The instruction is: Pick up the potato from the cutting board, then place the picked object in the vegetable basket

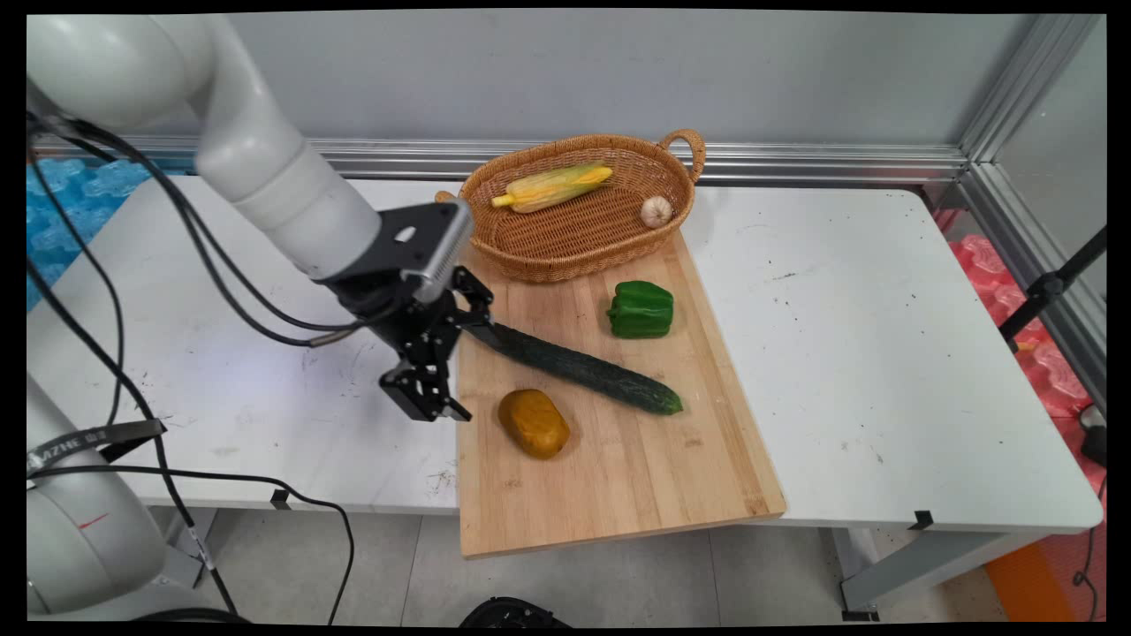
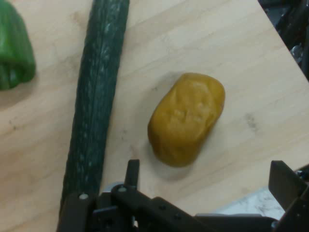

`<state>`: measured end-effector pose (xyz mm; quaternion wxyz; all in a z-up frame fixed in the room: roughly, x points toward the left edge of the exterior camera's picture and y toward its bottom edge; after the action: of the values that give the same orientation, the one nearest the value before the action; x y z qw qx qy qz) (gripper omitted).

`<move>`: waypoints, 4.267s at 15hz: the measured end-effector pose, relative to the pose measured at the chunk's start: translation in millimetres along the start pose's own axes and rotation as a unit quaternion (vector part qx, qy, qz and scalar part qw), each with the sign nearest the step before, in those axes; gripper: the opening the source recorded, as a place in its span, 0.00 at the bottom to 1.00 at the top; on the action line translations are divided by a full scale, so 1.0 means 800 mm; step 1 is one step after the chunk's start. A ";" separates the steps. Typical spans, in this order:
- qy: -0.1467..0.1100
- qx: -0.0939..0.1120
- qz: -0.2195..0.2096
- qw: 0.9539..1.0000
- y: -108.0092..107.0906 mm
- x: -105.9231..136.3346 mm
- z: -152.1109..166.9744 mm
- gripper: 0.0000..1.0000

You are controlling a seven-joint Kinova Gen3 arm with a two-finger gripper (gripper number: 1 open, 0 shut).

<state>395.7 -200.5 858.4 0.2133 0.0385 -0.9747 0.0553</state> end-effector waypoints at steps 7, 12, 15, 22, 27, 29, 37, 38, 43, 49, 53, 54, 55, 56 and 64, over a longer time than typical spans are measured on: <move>-0.001 -0.018 0.055 0.998 -0.020 0.010 0.057 1.00; -0.003 -0.028 0.078 0.997 -0.031 0.016 0.088 1.00; -0.003 -0.036 0.090 0.995 -0.036 0.017 0.104 1.00; -0.004 -0.057 0.113 0.992 -0.040 0.020 0.116 0.00; -0.007 -0.067 0.123 0.990 -0.040 0.026 0.096 0.00; -0.010 -0.069 0.119 0.990 -0.038 0.029 0.081 0.00; -0.003 -0.028 0.019 0.999 -0.026 0.042 -0.006 0.00; -0.003 -0.019 0.000 1.000 -0.024 0.042 -0.017 0.00; -0.003 0.034 -0.106 0.994 -0.018 0.035 -0.070 0.00; 0.000 0.098 -0.213 0.972 -0.021 0.024 -0.116 0.00; 0.007 0.149 -0.278 0.949 -0.035 0.019 -0.134 0.00; 0.009 0.162 -0.292 0.943 -0.040 0.018 -0.136 0.00; 0.009 0.169 -0.300 0.939 -0.043 0.018 -0.137 0.00; 0.010 0.180 -0.310 0.934 -0.048 0.018 -0.138 0.00; 0.016 0.235 -0.360 0.903 -0.116 0.026 -0.098 0.00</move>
<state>418.2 -284.0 946.4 0.2195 0.4350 -0.8494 0.2029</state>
